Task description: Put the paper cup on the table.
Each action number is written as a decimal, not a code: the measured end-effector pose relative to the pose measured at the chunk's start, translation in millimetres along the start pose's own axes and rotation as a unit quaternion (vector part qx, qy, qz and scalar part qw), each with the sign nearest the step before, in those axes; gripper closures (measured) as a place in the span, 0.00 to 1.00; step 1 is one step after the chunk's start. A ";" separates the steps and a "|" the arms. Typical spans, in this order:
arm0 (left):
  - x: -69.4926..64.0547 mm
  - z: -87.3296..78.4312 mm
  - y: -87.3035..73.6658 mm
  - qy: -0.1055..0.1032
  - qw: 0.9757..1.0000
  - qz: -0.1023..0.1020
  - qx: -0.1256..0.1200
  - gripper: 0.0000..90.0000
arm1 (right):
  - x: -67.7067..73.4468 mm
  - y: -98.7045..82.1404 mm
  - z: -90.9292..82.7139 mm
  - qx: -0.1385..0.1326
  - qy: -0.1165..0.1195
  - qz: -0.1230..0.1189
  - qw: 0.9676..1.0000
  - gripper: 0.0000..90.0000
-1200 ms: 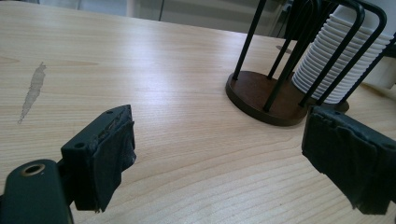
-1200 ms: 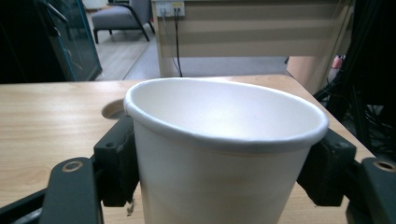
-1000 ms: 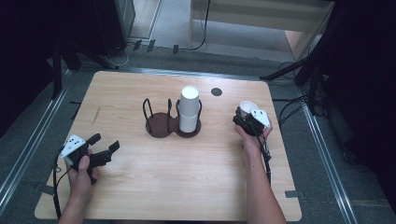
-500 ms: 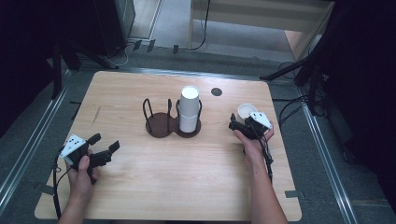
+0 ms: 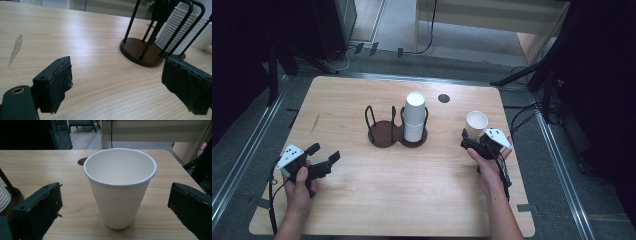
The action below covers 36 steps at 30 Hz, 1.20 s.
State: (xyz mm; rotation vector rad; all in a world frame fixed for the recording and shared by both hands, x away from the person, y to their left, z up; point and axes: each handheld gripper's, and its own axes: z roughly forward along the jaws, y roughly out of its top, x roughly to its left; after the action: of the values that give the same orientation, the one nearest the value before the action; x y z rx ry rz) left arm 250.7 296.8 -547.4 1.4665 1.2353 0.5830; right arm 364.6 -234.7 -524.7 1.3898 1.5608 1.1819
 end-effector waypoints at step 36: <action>-1.0 -1.4 -0.7 -0.001 1.000 0.004 0.000 0.11 | -45.5 -46.1 -102.7 -0.040 0.007 0.009 0.999 0.00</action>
State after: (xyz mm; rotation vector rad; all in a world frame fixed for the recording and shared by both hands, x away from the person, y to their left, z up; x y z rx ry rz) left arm 248.9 296.5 -547.3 1.4716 1.2285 0.5864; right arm 260.9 -296.4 -538.4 1.3499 1.4964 1.2530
